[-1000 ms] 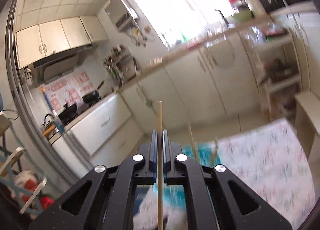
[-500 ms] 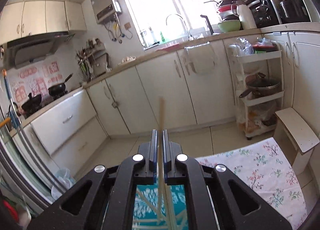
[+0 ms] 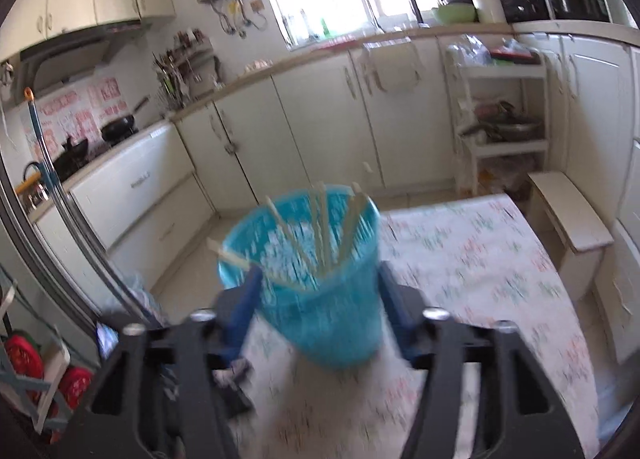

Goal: Organize utensils

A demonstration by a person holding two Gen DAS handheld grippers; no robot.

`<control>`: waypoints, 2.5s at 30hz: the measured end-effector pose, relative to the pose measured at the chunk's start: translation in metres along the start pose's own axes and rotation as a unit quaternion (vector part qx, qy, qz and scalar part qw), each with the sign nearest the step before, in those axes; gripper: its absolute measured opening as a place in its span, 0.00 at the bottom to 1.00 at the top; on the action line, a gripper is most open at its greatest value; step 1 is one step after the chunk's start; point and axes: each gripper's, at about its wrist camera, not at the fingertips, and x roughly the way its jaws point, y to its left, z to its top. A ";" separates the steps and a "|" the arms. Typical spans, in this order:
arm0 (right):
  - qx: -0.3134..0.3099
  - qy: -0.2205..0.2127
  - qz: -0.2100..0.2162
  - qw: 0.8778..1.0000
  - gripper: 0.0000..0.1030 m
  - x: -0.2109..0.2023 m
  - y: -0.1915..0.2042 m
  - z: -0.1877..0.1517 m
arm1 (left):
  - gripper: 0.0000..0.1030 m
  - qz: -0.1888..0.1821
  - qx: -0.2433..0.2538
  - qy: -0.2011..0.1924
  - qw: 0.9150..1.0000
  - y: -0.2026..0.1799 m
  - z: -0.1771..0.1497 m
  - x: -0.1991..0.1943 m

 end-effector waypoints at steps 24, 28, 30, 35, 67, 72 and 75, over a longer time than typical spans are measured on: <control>0.023 0.019 -0.042 0.999 0.93 -0.174 0.061 -0.064 | 0.92 0.020 0.041 0.010 0.999 0.005 -0.056 -0.238; 0.004 0.013 -0.036 0.999 0.93 -0.190 0.077 -0.091 | 0.92 0.033 0.042 0.009 0.999 0.010 -0.076 -0.258; -0.007 0.005 -0.024 1.000 0.93 -0.197 0.083 -0.104 | 0.92 0.035 0.039 0.002 0.999 0.013 -0.083 -0.265; 0.006 0.012 -0.010 1.000 0.93 -0.202 0.082 -0.109 | 0.92 0.032 0.033 -0.013 0.999 0.016 -0.094 -0.281; -0.026 -0.044 -0.030 0.998 0.93 -0.227 0.099 -0.113 | 0.92 0.029 0.027 -0.054 0.998 0.021 -0.105 -0.300; -0.026 -0.045 -0.030 0.998 0.93 -0.228 0.099 -0.113 | 0.92 0.031 0.028 -0.055 0.998 0.021 -0.106 -0.302; -0.028 -0.048 -0.030 0.998 0.93 -0.230 0.101 -0.114 | 0.92 0.031 0.028 -0.057 0.997 0.022 -0.107 -0.303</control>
